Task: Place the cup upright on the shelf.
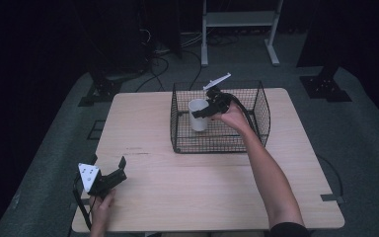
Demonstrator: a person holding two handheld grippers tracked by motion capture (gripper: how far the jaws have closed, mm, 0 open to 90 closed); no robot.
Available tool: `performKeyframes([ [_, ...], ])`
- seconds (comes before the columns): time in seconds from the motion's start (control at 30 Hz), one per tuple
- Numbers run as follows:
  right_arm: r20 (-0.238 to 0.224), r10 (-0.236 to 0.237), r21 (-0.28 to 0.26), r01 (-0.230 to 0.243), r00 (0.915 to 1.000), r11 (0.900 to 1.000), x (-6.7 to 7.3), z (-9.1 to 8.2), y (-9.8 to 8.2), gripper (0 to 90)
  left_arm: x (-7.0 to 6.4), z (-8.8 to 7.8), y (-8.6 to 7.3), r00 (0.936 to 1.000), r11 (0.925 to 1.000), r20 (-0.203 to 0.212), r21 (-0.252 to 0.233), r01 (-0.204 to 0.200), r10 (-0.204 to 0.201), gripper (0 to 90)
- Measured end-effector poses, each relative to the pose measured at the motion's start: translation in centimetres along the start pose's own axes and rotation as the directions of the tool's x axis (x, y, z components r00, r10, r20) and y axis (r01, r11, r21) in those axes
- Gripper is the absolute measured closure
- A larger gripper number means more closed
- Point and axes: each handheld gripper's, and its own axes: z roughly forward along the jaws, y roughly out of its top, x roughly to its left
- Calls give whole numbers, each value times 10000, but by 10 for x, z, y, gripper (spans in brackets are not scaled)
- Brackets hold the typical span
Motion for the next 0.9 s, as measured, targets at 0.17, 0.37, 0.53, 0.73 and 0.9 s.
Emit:
performKeyframes([
  [0.17,198,-154,369,147,9997,9992,-2,1,-3,190,0,0,0,10000,10000,-6,2,-3,3,0],
  [0.37,250,-144,520,131,9996,9986,-2,2,-5,190,0,0,0,10000,10000,-6,7,-9,9,0],
  [0.53,367,-369,734,342,9986,9967,1,5,-8,189,0,0,0,10000,10000,1,3,-12,12,0],
  [0.73,367,-303,823,272,9989,9962,-1,6,-12,188,0,0,0,10000,10000,-11,10,1,-1,0],
  [0.9,330,-296,858,266,9990,9960,-1,3,-14,183,-1,0,0,10000,10000,-46,18,-7,7,0],
])
